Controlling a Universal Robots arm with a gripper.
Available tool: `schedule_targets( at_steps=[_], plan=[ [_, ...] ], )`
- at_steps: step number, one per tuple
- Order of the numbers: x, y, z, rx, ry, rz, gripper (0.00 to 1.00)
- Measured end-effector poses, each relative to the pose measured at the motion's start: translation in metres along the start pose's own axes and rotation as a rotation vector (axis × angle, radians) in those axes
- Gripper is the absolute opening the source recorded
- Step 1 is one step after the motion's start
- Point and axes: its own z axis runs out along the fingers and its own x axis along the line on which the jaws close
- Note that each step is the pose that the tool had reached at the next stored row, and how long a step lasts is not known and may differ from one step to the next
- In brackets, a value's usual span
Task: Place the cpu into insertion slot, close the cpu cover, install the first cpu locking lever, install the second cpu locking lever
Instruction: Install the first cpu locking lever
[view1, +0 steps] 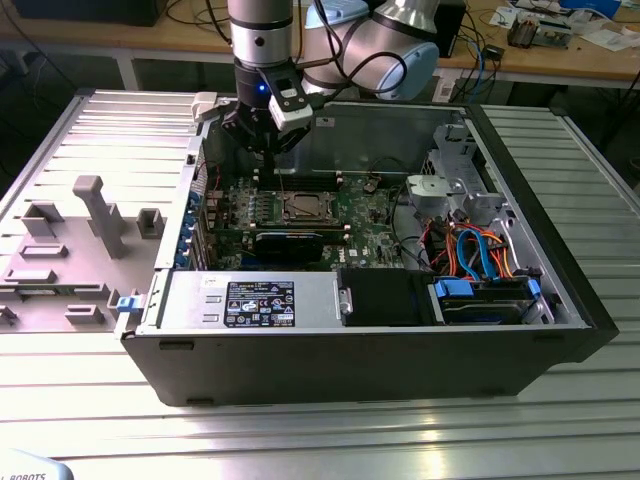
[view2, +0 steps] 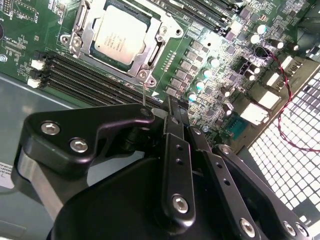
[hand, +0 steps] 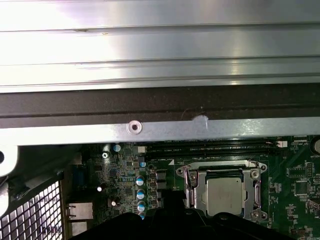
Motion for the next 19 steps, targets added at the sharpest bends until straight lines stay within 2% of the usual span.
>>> schedule_targets(
  at_steps=[4, 8, 11, 15, 19],
  plan=[
    [0.0002, 0.0003, -0.0001, 0.0001, 0.0001, 0.000, 0.11],
    [0.0004, 0.0057, 0.0000, 0.0000, 0.0001, 0.000, 0.11],
    [-0.0006, 0.0067, 0.0002, 0.0000, 0.0000, 0.000, 0.11],
    [-0.0076, 0.0077, 0.0004, 0.0000, 0.0000, 0.000, 0.11],
    [-0.0186, 0.0082, 0.0008, 0.0000, 0.0000, 0.000, 0.11]
  ],
)
